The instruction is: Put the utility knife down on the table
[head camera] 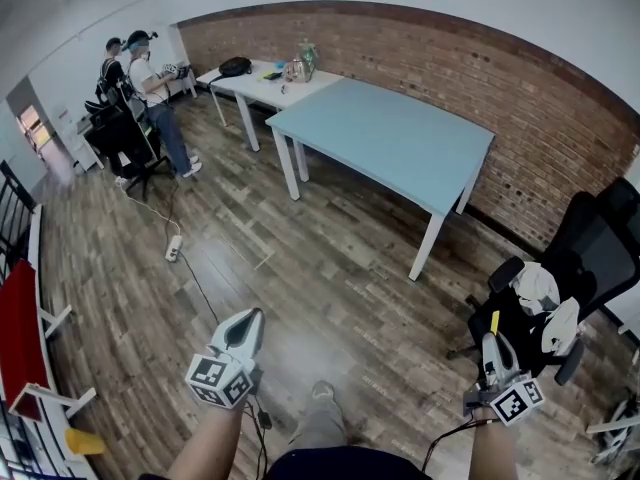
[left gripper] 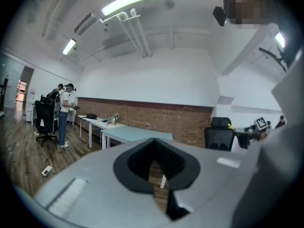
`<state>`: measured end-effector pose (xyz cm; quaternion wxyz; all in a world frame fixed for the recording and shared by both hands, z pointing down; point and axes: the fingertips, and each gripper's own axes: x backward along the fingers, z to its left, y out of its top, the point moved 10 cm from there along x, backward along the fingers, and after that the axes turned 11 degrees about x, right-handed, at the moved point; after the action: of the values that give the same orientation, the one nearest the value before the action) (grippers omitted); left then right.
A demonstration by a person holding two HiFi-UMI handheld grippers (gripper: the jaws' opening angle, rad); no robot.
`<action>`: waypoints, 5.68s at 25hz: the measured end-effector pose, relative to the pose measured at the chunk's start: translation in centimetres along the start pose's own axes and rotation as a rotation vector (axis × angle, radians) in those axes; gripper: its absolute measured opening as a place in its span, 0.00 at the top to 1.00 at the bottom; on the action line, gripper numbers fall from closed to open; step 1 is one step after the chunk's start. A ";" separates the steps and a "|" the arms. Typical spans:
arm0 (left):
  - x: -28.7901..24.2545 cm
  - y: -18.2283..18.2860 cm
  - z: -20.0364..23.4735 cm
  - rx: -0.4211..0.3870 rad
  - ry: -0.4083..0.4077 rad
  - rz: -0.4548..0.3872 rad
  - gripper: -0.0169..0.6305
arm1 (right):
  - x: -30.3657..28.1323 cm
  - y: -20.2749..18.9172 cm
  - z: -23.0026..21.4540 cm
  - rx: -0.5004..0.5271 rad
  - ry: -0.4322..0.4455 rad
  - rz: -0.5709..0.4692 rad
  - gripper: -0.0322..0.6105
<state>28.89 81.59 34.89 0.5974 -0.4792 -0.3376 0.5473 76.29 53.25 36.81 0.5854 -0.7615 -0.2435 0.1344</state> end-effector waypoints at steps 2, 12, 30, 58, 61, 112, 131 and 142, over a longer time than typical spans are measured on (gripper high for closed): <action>-1.6 0.7 1.4 -0.009 -0.007 0.010 0.97 | -2.0 -0.3 0.1 0.001 -0.001 0.008 0.88; -9.4 3.9 9.7 -0.025 -0.047 -0.002 0.97 | -12.6 -1.4 1.5 0.009 -0.029 0.016 0.88; -18.3 7.2 20.3 -0.054 -0.003 -0.021 0.97 | -30.6 -2.2 1.1 0.036 0.045 0.010 0.88; -46.2 17.2 28.1 -0.022 0.051 -0.021 0.97 | -65.1 -1.7 -13.6 -0.013 0.186 0.057 0.88; -47.8 17.7 29.3 -0.025 0.056 -0.014 0.97 | -66.9 -2.0 -13.8 -0.011 0.191 0.074 0.88; -96.6 27.7 43.8 -0.111 -0.621 0.194 0.97 | -89.5 -1.5 -15.2 0.106 -0.368 0.024 0.88; -102.3 29.7 37.4 -0.191 -0.576 0.189 0.97 | -92.6 -0.2 -25.6 0.052 -0.306 -0.014 0.88; -107.4 30.0 36.9 -0.227 -0.706 0.193 0.97 | -94.6 0.0 -25.6 0.084 -0.394 -0.039 0.88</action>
<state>-33.83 -17.68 31.23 0.3331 -0.3541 -0.5344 0.6914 8.87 -17.84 36.29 0.5602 -0.6906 -0.3622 0.2793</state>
